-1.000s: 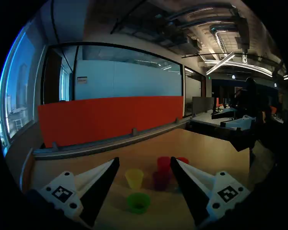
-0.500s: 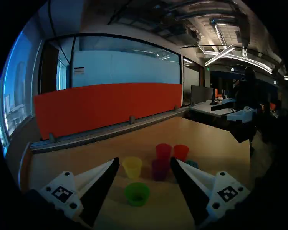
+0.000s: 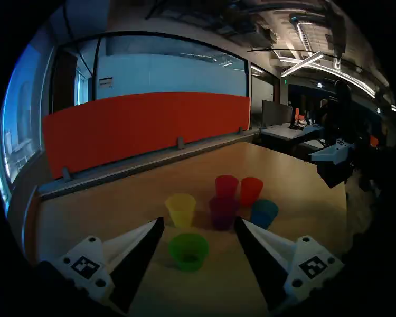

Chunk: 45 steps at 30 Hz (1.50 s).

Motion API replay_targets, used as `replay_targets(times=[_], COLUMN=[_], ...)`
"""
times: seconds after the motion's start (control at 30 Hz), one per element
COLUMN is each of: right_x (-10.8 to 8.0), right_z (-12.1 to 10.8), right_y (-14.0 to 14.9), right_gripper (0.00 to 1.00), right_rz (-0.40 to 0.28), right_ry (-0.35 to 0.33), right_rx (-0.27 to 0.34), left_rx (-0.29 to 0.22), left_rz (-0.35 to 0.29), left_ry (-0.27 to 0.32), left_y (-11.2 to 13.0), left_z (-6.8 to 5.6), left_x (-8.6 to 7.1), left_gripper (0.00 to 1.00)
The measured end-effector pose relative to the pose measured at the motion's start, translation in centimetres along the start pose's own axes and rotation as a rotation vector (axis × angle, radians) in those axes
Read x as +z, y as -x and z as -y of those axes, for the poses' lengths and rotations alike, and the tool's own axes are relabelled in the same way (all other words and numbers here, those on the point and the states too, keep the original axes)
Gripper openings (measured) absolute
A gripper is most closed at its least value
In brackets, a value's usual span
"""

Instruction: Pour water

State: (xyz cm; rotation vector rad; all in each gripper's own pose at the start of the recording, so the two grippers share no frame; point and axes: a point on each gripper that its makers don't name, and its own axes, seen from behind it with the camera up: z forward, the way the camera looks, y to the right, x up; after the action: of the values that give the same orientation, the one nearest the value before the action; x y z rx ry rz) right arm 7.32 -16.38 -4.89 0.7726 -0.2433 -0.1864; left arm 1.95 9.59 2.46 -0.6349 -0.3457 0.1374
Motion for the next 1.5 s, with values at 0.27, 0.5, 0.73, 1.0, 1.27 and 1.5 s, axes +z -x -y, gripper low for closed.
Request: replay_targets(times=[0.27,0.5,0.73,1.0,1.27,1.5], right_x=[1.4,2.3,3.3,4.2,4.8,5.4], right_z=[0.4,0.9,1.1,1.6,2.6,3.0], right_y=[2.2,4.3,6.1,7.9,9.9,11.4], right_gripper=[0.99,0.99,0.99,0.99,0.99,0.99], right_rz=[0.045,0.091,0.127,0.158,0.196,0.227], right_ry=[-0.023,-0.044,-0.053,-0.071,-0.099,-0.109], right_rx=[0.01,0.018,0.019,0.024,0.035,0.034], left_rx=[-0.004,-0.012,-0.011,-0.01,-0.007,-0.02], left_rz=[0.052,0.102,0.141,0.189,0.228,0.247], left_ry=[0.008,0.016,0.025,0.024,0.011,0.016], left_y=[2.7,5.0,7.0,9.3,11.0,11.9], left_z=[0.0,0.0,0.0,0.1,0.7,1.0], left_x=[1.1,1.9,2.4,2.9,3.8,4.8], left_gripper=[0.99,0.99,0.99,0.99,0.99,0.99])
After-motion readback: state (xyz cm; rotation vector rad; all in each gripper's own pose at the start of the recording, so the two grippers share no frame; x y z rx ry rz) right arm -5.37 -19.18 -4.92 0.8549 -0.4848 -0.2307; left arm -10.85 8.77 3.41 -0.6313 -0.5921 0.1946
